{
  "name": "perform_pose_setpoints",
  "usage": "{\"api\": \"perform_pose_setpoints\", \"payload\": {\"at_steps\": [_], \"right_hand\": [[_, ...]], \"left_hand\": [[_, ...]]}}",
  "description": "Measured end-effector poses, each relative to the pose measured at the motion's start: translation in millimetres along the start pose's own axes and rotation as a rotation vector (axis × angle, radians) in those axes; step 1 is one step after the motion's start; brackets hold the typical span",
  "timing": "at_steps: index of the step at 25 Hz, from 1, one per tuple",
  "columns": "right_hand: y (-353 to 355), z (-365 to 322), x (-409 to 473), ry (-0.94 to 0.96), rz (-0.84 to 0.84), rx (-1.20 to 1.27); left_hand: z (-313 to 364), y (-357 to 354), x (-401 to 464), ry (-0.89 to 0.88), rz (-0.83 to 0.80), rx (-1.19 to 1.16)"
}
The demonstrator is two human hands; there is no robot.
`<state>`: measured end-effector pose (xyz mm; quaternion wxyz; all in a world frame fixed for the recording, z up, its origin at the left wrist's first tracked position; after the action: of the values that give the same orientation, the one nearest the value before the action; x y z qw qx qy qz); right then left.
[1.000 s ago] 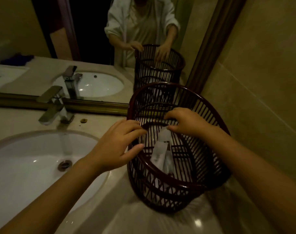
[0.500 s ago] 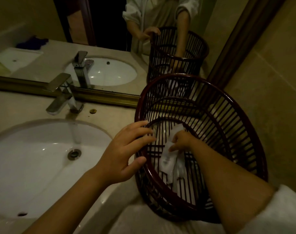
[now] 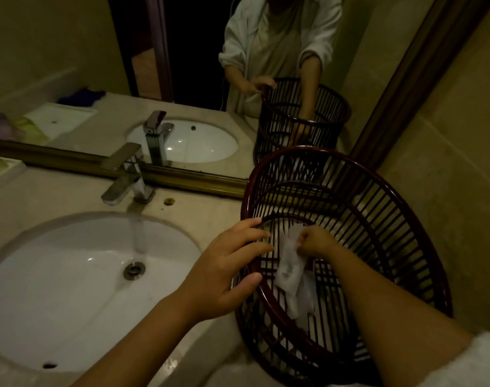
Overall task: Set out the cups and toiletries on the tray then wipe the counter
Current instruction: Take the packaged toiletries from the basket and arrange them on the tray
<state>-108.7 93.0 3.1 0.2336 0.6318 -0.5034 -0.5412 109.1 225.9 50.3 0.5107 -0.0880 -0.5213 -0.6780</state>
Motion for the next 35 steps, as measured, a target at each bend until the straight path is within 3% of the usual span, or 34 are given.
{"api": "perform_pose_setpoints", "payload": {"at_steps": [4, 7, 11, 14, 18, 23, 27, 29, 35], "right_hand": [[52, -13, -27, 0.163, -0.037, 0.327], [98, -24, -65, 0.327, -0.012, 0.481], [131, -40, -116, 0.538, 0.028, 0.725], [136, -53, -142, 0.646, 0.049, 0.803], [130, -65, -155, 0.657, 0.098, 0.861], [115, -78, -150, 0.600, 0.197, 0.859], [115, -86, -131, 0.547, 0.078, 0.992], [112, -74, -108, 0.402, 0.083, 0.969], [50, 8, -21, -0.277, -0.041, 0.458]], "left_hand": [[3, 14, 9, 0.111, -0.057, -0.012], [4, 31, 33, 0.279, 0.022, -0.062], [3, 50, 81, 0.570, 0.049, -0.452], [9, 55, 102, 0.603, -0.026, -0.679], [9, 59, 108, 0.600, 0.029, -0.693], [4, 57, 103, 0.634, 0.099, -0.691], [-12, 69, 92, 0.729, 0.238, -0.744], [-29, 84, 77, 0.790, 0.339, -0.745], [-91, 126, 6, 1.026, 0.565, -0.716]]}}
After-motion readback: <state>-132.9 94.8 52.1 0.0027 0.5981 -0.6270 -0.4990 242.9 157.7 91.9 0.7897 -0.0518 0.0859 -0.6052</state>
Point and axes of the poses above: each hand's wrist, its own x-axis towards the middle knuckle, its own y-axis out of the back of the hand, z = x × y, the point moved 1 cm from there along x, towards the middle knuckle, and after that the axes turned 9 degrees about -y, right-handed, at the moved point
